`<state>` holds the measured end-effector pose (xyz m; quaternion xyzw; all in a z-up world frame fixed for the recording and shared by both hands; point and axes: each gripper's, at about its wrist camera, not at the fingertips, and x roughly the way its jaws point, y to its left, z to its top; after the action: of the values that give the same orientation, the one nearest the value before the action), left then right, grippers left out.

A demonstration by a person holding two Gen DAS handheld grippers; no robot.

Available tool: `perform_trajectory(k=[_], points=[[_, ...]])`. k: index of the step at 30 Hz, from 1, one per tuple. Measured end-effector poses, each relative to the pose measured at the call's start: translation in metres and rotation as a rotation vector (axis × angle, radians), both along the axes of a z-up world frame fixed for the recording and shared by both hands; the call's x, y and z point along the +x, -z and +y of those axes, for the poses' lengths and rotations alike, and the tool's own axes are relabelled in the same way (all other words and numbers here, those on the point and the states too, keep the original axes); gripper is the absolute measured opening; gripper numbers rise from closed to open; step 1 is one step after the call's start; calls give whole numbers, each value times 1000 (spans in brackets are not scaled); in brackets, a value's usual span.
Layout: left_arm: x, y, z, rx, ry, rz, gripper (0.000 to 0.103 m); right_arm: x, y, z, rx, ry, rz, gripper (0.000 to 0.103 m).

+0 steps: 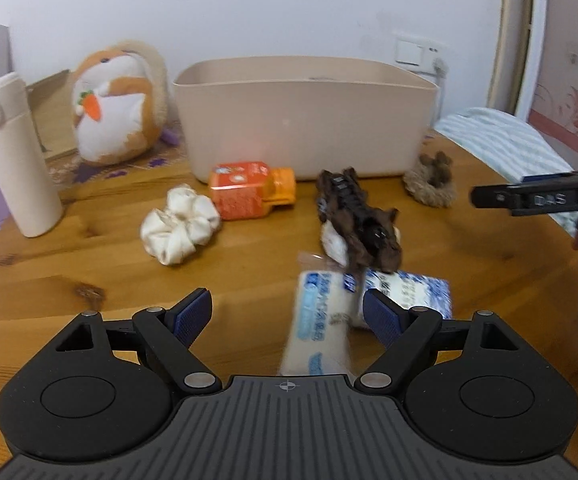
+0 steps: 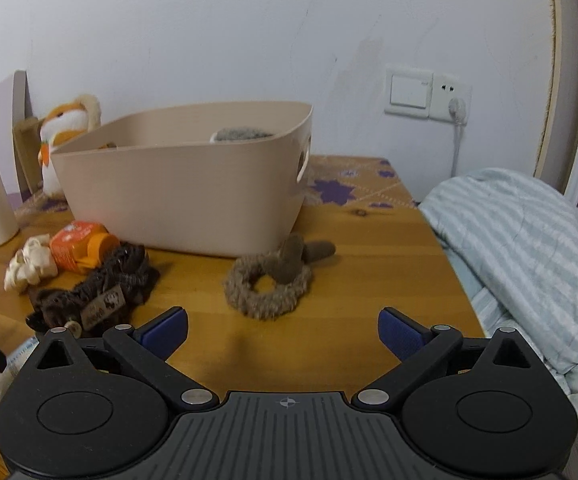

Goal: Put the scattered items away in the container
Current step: 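Move both grippers back toward the remaining items on the table, then grasp the white bread bag with the left gripper while the right grasps the brown plush ring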

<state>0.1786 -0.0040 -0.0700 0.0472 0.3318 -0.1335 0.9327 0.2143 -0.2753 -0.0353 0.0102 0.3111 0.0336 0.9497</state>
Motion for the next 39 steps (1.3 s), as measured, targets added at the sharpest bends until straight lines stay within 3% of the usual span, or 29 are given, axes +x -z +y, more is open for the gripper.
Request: perform_trajectory(k=[16, 26, 39], points=[[17, 25, -9, 51, -6, 52, 84, 34, 21, 7, -7, 12, 47, 103], [28, 26, -11, 24, -21, 45, 84, 63, 32, 24, -54, 5, 42, 103], [31, 28, -12, 7, -18, 15, 84, 93, 39, 32, -40, 32, 66, 103]])
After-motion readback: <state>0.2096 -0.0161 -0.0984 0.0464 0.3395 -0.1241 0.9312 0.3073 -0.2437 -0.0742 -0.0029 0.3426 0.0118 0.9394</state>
